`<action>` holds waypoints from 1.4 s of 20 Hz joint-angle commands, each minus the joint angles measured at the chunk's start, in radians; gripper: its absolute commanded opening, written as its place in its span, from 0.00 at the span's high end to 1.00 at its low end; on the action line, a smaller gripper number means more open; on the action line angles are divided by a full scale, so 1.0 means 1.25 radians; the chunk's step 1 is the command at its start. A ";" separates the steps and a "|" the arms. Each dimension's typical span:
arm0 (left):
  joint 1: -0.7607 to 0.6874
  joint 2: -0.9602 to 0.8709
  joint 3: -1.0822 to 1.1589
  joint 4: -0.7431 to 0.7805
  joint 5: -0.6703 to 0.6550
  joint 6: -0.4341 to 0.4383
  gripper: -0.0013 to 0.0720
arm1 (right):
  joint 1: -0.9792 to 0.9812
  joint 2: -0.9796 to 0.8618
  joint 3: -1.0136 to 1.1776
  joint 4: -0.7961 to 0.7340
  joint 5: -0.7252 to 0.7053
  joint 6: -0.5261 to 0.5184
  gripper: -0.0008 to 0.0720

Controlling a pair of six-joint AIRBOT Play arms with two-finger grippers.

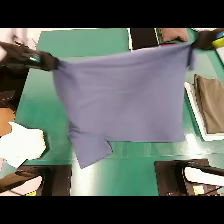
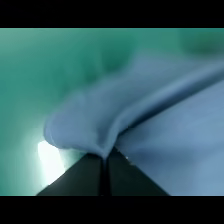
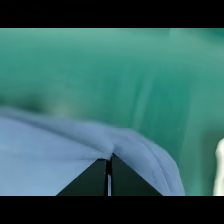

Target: Fold the shirts.

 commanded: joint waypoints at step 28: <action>0.088 0.165 -0.738 -0.344 0.122 -0.001 0.31 | 0.042 0.194 -0.428 0.123 -0.055 -0.028 0.46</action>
